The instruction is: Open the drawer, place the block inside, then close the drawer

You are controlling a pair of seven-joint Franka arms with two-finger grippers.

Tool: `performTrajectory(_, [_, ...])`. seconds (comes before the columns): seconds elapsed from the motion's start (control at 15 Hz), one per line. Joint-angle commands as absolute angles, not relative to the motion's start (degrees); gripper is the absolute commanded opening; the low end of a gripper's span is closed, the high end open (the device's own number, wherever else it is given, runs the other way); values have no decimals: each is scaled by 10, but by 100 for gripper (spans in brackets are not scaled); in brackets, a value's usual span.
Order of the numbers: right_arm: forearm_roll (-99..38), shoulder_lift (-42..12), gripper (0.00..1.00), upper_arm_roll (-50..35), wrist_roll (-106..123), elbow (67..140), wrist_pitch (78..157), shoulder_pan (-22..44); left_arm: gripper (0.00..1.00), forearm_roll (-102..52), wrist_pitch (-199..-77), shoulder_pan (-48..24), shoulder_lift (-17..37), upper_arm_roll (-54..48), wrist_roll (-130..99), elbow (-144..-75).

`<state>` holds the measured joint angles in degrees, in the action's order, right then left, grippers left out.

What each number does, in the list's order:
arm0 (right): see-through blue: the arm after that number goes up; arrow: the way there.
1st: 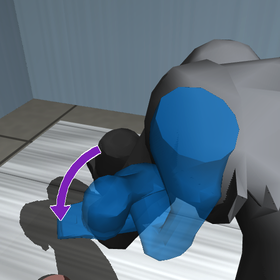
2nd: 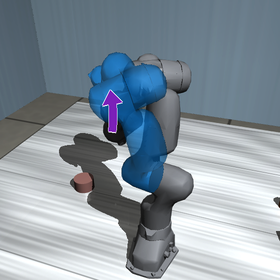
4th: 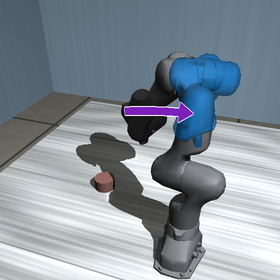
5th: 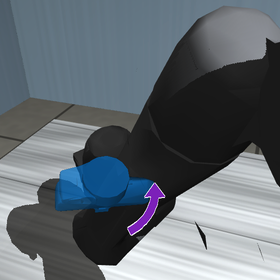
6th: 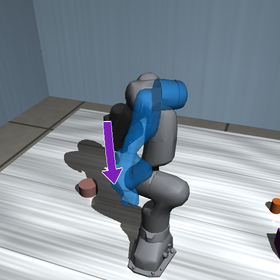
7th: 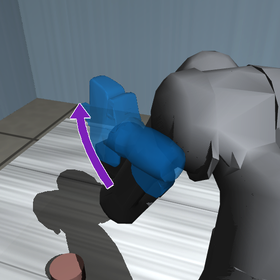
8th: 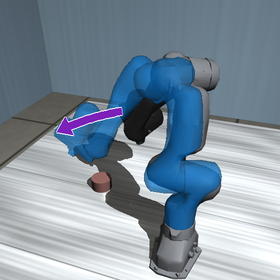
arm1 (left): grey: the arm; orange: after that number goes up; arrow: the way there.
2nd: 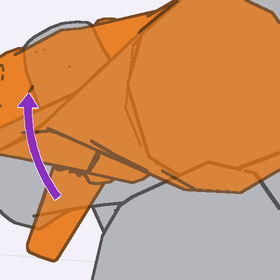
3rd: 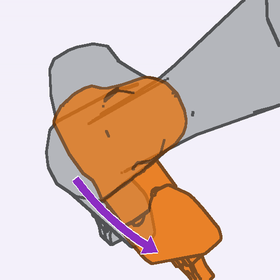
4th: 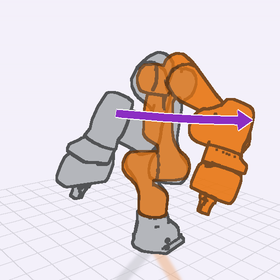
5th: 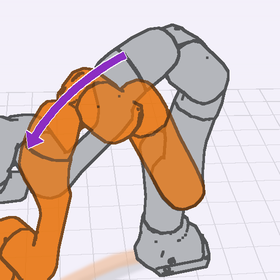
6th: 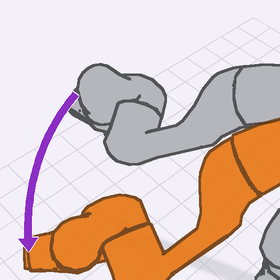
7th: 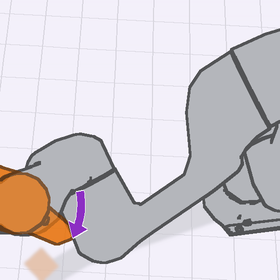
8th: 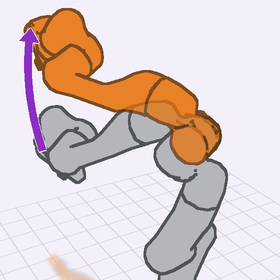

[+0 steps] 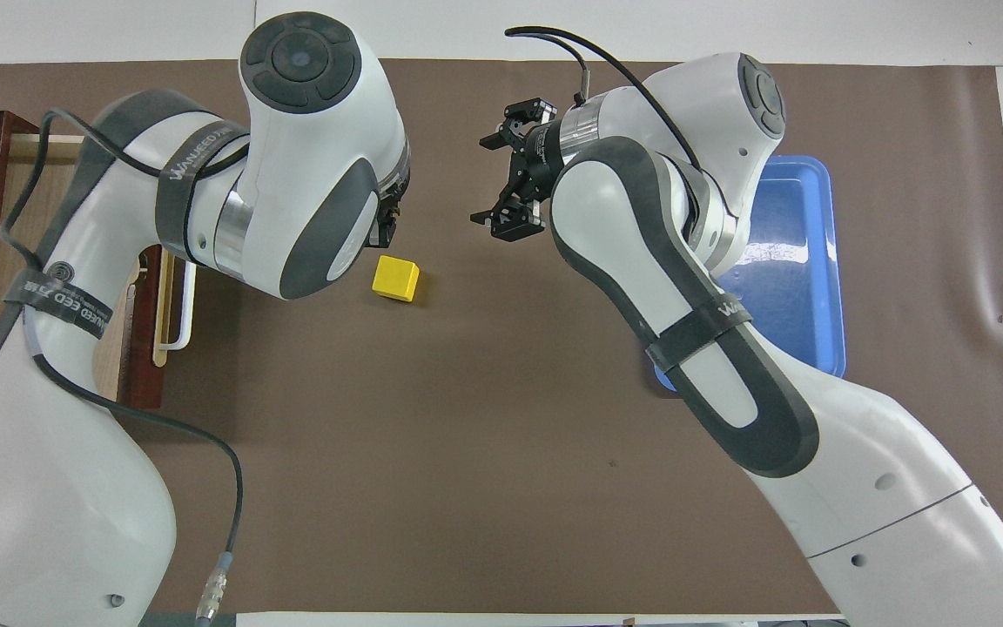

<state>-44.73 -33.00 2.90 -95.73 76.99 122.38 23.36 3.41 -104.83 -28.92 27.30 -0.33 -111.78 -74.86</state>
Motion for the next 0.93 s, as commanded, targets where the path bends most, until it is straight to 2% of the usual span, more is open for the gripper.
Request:
performTrajectory(0.0, [-420,-301,100,25,-931,793,1200,215,100,32,-1044,-285,250,-1,-1094,-775])
performTrajectory(0.27, [-394,-280,100,25,-898,793,1165,196,100,32,-1041,-261,214,-1,-979,-830])
performTrajectory(0.87, [-299,-222,100,25,-816,795,1038,150,100,32,-996,-224,187,-1,-710,-876])
